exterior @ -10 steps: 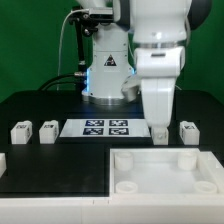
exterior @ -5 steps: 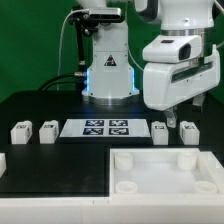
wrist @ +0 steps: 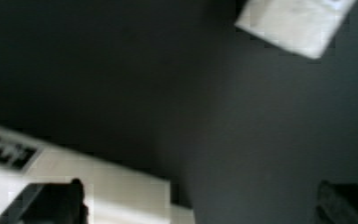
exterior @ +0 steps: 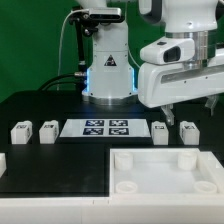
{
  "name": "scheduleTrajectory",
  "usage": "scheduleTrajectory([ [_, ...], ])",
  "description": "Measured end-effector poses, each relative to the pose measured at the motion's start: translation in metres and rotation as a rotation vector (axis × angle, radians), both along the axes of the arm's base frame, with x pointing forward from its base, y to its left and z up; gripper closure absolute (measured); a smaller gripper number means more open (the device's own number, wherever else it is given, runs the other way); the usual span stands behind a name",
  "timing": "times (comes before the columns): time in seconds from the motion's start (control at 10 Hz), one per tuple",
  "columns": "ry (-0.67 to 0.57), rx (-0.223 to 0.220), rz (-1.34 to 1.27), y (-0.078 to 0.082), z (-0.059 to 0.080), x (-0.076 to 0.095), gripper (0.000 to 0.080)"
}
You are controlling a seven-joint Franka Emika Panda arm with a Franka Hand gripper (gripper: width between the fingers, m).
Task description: Assemble one leg
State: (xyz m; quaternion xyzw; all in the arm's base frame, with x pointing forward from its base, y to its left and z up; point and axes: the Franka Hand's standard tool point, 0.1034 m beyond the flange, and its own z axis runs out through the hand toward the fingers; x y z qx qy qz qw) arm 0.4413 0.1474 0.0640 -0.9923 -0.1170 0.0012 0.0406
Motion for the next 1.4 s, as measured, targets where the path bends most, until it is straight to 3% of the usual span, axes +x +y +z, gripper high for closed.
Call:
scheduleTrajectory([
  [0.2,0.013,0.027,-0.193,0.011,-0.016,-0.008,0.0151],
  [0.5,0.084,0.006,-0.153,0.008,-0.013,-0.009,0.0151],
  [0.7,0.244,-0.028,-0.136,0.008,-0.012,-0.011,0.015],
  [0.9,0.495,-0.077,-0.134,0.005,-0.025,-0.027,0.0151],
  [1.0,0.592,-0.089,-0.143,0.004,-0.03,-0.026,0.0151],
  [1.2,0.803,-0.125,-0.117,0.007,-0.026,-0.031,0.0151],
  [1.4,0.875,-0.126,-0.107,0.01,-0.031,-0.022,0.0151],
])
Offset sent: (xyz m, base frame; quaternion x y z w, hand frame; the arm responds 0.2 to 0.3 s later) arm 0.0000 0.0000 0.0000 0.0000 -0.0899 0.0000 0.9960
